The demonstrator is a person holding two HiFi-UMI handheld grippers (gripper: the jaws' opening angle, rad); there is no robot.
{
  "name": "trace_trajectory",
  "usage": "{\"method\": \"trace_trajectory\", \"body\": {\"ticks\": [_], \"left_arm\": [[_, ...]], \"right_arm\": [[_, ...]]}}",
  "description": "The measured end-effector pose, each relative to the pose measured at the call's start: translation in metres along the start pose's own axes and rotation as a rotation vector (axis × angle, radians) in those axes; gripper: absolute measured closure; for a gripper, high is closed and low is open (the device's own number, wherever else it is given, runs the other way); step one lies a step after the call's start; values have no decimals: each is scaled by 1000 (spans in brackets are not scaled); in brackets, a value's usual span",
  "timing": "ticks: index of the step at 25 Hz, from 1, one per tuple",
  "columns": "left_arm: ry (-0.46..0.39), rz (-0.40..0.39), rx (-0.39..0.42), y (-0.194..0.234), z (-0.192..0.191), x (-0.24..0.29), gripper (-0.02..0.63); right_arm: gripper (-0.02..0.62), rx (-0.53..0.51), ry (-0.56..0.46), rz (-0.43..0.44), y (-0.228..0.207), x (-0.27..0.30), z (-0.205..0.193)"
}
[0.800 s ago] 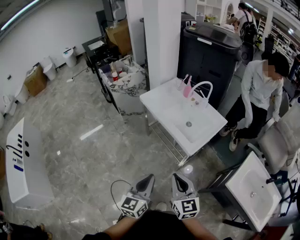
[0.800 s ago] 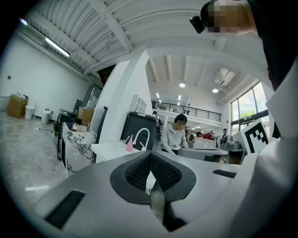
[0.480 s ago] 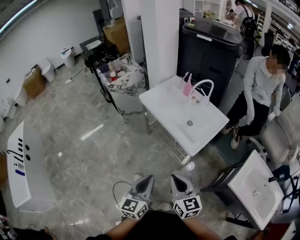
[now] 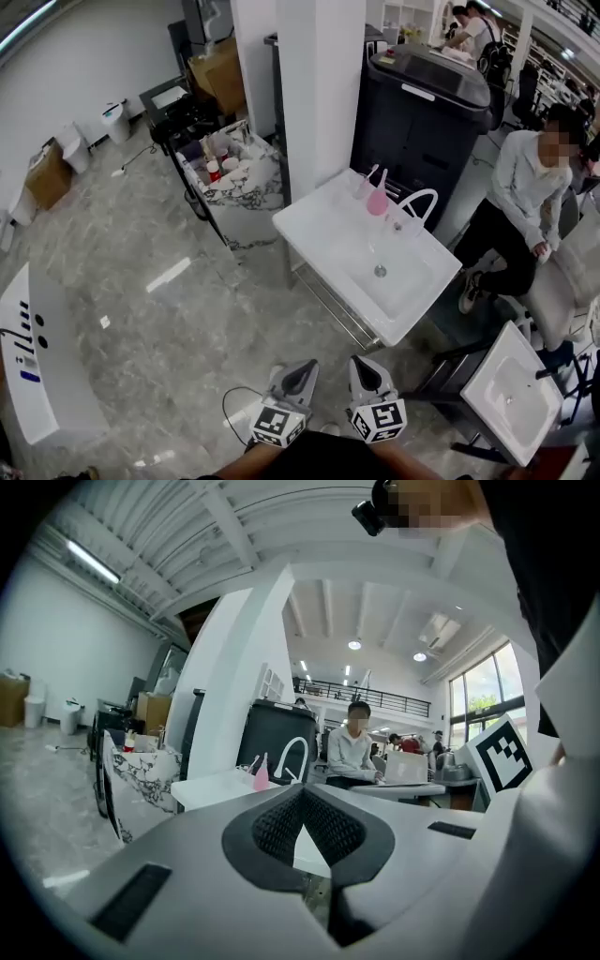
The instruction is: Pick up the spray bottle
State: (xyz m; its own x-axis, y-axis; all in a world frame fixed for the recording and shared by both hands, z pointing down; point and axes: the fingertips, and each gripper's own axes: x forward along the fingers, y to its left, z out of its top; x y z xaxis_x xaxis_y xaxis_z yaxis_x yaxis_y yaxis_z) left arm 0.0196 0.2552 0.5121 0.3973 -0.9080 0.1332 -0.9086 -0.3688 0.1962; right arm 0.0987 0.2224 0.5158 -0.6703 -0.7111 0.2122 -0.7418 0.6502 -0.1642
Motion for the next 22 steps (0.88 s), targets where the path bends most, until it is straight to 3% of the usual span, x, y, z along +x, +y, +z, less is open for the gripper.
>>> {"method": "trace_trajectory", "body": {"ticks": [6,12,17,22], "left_arm": [[11,-57,-22,80,36,43,589],[47,-179,-13,144,52,75,589],[56,-233,-19,189,60,91,589],[58,-248,-36,221,60,106,589]], "right_arm": [[597,-15,44,-90,-10,76,28],[597,-28,36,-185,-9,147,54],[597,26,33,-300,-16,169,51],[597,12,37,-324,-18,199,57]]}}
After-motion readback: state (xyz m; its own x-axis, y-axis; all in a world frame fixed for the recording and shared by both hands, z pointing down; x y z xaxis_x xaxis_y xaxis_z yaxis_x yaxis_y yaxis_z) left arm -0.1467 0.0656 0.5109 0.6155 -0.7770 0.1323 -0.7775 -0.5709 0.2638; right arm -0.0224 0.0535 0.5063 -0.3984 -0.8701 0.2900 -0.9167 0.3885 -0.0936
